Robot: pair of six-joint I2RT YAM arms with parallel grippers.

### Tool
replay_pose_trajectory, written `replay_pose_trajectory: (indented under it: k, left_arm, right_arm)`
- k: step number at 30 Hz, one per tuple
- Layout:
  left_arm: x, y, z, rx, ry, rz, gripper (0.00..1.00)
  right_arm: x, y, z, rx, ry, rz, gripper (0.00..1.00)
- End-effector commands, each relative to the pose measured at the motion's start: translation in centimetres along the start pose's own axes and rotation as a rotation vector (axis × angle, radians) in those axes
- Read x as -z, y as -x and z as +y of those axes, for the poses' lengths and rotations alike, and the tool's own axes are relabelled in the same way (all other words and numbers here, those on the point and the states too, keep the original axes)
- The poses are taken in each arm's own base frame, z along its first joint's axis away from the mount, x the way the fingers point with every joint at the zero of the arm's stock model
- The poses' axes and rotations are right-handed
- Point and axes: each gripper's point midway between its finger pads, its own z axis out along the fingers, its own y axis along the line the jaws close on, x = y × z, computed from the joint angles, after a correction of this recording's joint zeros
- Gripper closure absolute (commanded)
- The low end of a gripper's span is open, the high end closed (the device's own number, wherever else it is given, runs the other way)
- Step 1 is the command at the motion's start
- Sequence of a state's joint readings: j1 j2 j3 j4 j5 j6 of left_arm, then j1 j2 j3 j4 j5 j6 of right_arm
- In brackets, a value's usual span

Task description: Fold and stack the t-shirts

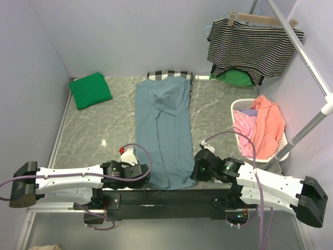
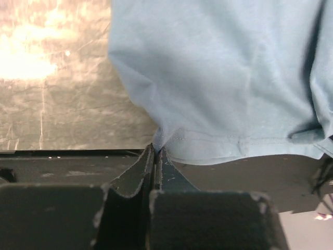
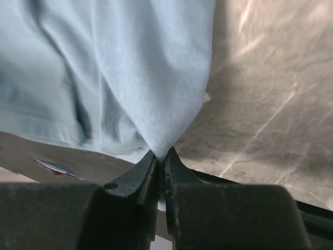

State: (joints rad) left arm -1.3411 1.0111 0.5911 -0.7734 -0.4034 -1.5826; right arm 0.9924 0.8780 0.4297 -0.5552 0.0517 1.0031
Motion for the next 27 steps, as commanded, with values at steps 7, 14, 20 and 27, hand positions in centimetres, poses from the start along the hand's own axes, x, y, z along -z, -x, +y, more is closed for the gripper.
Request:
replay_pose_trajectory:
  k: [7, 14, 20, 27]
  left_arm:
    - [1.6, 5.3, -2.4, -0.024, -0.001, -0.15, 0.99]
    - [1.8, 9.9, -3.8, -0.057, 0.037, -0.24, 0.99]
    - [1.6, 14.4, -3.9, -0.035, 0.036, -0.307, 0.99]
    - [-0.2, 18.1, -3.5, -0.047, 0.075, -0.34, 0.99]
  right_arm:
    - [2.5, 7.8, 2.3, 0.074, -0.014, -0.191, 0.88]
    - [2.2, 10.0, 3.7, 0.088, 0.05, -0.163, 0.87]
    - [1.1, 8.9, 5.7, 0.143, 0.117, -0.018, 0.88]
    - [0.5, 11.2, 6.6, 0.125, 0.128, -0.015, 0.92]
